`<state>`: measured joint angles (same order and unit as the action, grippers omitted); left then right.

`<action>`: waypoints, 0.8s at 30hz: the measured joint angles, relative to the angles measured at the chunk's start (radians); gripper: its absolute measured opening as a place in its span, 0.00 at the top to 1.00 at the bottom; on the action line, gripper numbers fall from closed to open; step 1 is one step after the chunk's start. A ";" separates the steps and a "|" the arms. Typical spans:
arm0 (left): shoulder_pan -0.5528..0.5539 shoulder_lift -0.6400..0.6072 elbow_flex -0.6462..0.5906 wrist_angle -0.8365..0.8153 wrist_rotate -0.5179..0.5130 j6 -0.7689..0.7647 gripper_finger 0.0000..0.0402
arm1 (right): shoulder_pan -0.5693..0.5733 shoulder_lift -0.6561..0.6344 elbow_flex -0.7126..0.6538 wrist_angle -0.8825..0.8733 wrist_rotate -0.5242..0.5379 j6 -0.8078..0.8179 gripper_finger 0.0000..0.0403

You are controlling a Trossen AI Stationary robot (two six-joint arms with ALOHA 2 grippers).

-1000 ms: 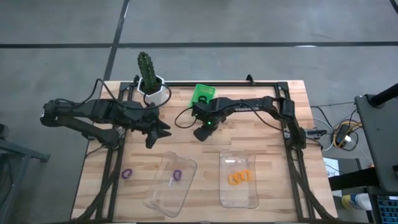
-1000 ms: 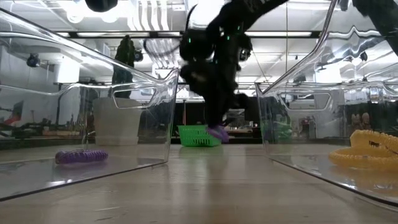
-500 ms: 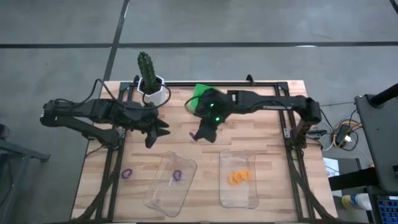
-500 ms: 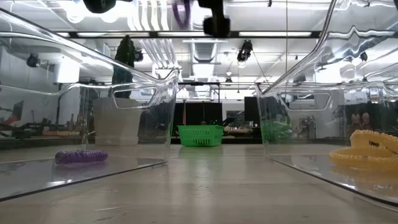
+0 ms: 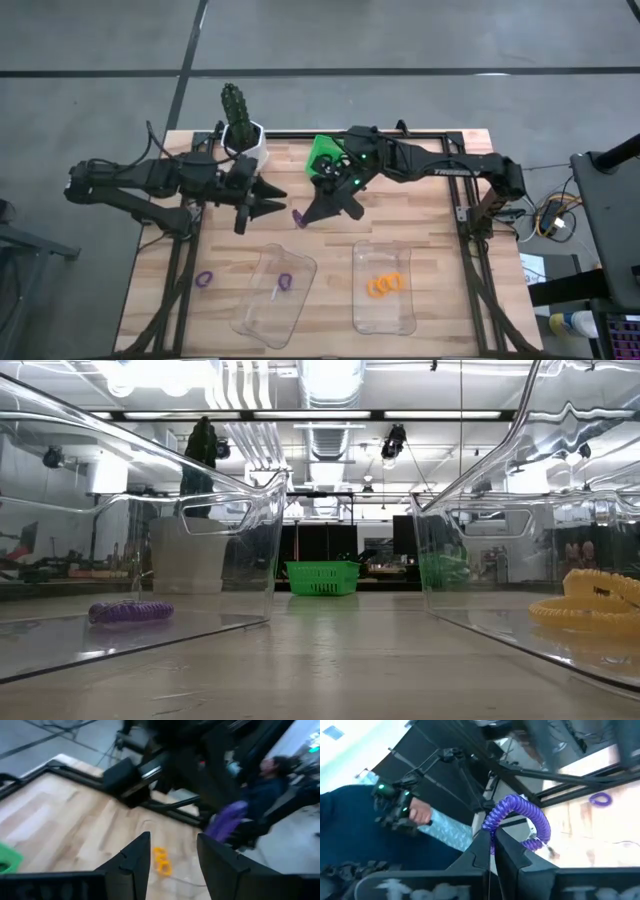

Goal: Sort spring keychains
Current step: Put the top violet spring keychain into the left transparent bin

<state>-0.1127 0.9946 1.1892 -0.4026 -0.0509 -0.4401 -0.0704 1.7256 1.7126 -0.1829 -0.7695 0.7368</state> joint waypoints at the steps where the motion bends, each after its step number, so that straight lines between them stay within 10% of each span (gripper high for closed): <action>1: 0.000 -0.001 0.000 0.013 0.017 -0.010 0.62 | -0.001 0.002 0.000 0.000 0.009 0.000 0.98; 19: 0.000 0.056 0.000 0.132 0.068 -0.038 0.62 | -0.029 0.004 -0.001 0.052 0.058 0.019 0.98; 24: 0.002 0.060 0.000 0.126 0.067 -0.094 0.80 | -0.029 0.004 -0.001 0.055 0.066 0.020 0.98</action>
<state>-0.1107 1.0542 1.1892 -0.2764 0.0165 -0.5344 -0.0992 1.7294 1.7115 -0.1278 -0.7036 0.7572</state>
